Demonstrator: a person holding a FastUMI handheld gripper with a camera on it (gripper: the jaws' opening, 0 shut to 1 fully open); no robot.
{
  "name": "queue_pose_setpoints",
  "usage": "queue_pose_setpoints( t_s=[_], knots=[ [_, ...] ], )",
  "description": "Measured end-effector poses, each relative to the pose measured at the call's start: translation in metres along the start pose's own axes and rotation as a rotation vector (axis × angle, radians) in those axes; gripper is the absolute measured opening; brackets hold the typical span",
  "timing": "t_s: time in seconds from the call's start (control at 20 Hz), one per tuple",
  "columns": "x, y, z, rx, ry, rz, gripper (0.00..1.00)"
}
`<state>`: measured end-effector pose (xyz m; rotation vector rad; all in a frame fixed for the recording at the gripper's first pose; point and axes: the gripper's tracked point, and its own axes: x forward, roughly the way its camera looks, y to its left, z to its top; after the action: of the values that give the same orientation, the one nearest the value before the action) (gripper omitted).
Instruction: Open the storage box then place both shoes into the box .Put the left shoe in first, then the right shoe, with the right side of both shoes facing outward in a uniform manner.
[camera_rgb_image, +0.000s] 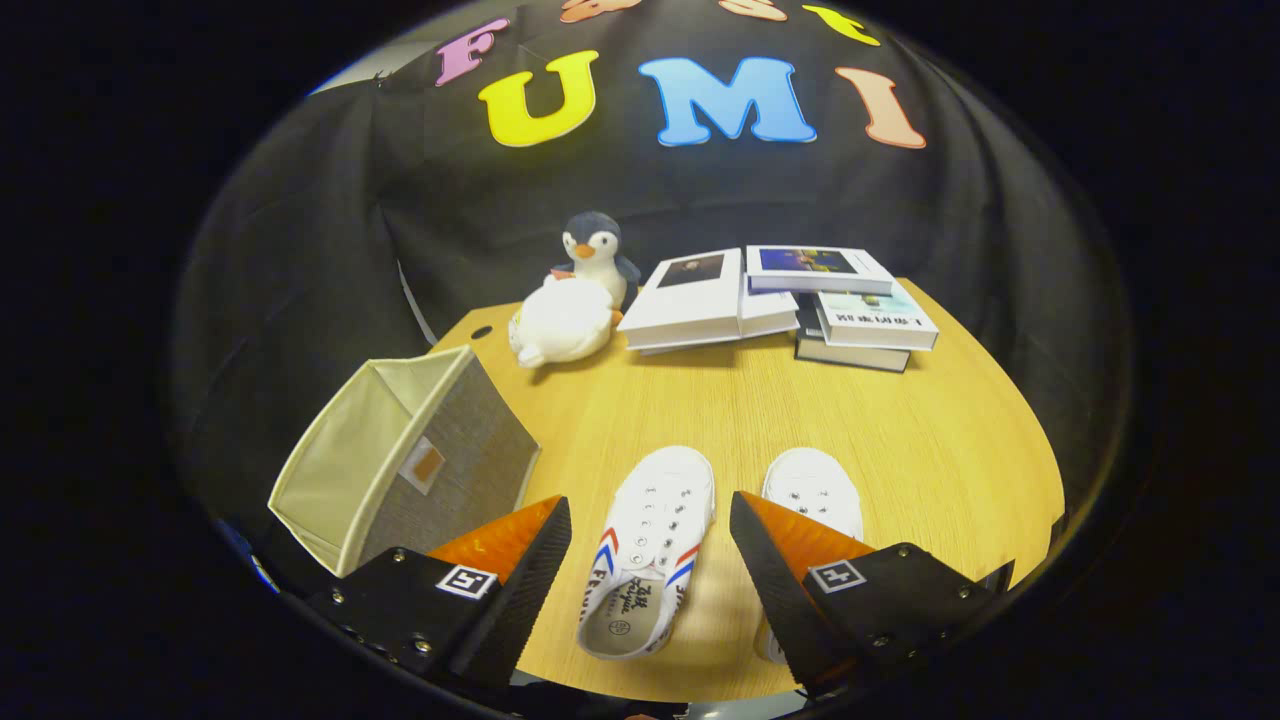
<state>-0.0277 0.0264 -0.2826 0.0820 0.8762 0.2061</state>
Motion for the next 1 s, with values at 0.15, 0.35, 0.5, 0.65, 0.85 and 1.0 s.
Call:
queue_pose_setpoints(
  t_s=[0.15, 0.35, 0.5, 0.65, 0.85, 1.0],
  knots=[
    [0.017, -0.012, -0.025, 0.017, 0.083, -0.010, 0.98],
    [0.038, -0.021, -0.048, 0.034, 0.157, -0.019, 0.98],
    [0.052, -0.019, -0.059, 0.045, 0.204, -0.005, 0.98],
    [0.062, -0.015, -0.068, 0.076, 0.249, 0.024, 0.83],
    [0.067, -0.006, -0.071, 0.167, 0.286, 0.084, 0.45],
    [0.063, -0.018, -0.068, 0.280, 0.294, 0.048, 0.19]
  ],
)
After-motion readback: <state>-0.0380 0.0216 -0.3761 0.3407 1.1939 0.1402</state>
